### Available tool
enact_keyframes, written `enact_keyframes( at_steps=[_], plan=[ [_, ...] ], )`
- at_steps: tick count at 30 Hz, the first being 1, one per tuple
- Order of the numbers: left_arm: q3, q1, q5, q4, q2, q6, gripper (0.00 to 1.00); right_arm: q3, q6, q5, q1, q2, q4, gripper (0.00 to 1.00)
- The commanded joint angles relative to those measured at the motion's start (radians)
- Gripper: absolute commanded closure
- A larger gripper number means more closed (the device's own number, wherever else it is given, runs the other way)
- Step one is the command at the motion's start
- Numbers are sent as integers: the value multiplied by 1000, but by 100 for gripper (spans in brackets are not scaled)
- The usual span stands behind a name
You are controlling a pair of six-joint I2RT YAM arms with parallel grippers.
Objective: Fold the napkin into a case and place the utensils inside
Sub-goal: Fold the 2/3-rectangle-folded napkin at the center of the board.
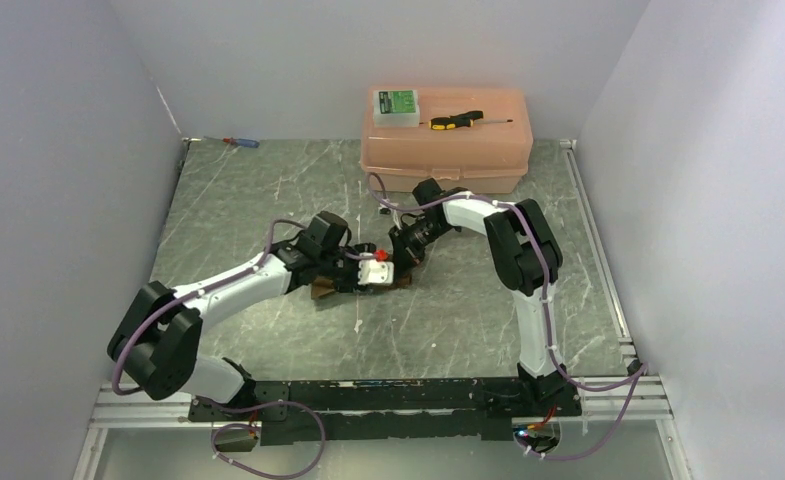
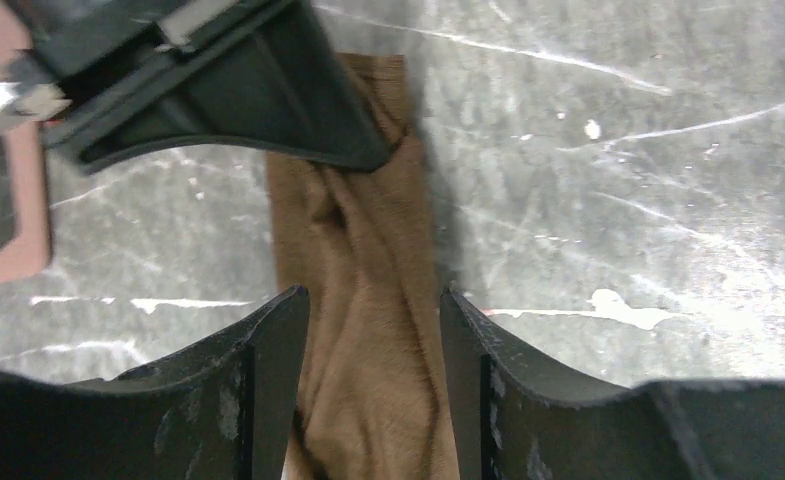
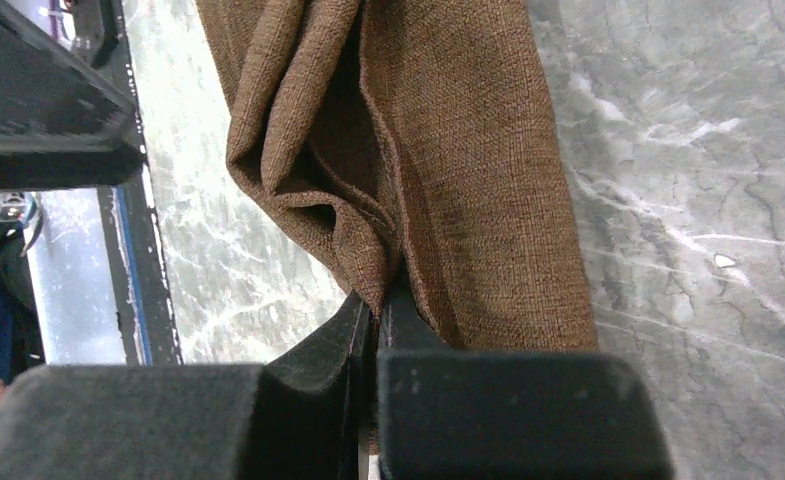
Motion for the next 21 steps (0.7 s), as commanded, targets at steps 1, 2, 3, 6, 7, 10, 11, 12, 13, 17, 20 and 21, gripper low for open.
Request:
enact_keyframes(
  at_steps=[1, 2, 3, 6, 7, 10, 11, 12, 13, 17, 20, 21],
  plan=[
    [-22, -20, -3, 22, 38, 42, 43, -8, -10, -114, -19, -8, 2, 100],
    [-18, -20, -14, 30, 47, 41, 43, -6, -9, -122, -22, -6, 1, 100],
    [-10, -21, -19, 28, 60, 42, 43, -1, -10, -132, -23, -1, -7, 100],
    [-8, -20, -21, 29, 85, 68, 42, 24, -17, -156, -28, 21, -28, 100],
    [-15, -22, -36, 39, 94, 84, 42, 30, -14, -157, -29, 30, -31, 100],
    [-12, -22, -97, 32, 101, 86, 44, 30, -5, -149, -33, 37, -28, 100],
    [-2, -21, -106, -3, 96, 83, 46, 26, 1, -152, -39, 37, -23, 100],
    [2, -22, -109, -35, 88, 79, 47, 20, 6, -161, -43, 35, -14, 100],
    [0, -21, -107, -56, 73, 76, 49, 16, 13, -167, -47, 34, -3, 100],
    [-46, -34, -149, -46, 12, 82, 57, 11, 44, -183, -58, 37, 37, 100],
    [-68, -36, -188, -33, -34, 76, 60, 10, 82, -177, -61, 46, 69, 100],
    [-72, -35, -205, -22, -44, 64, 60, 9, 93, -173, -63, 51, 75, 100]
  ],
)
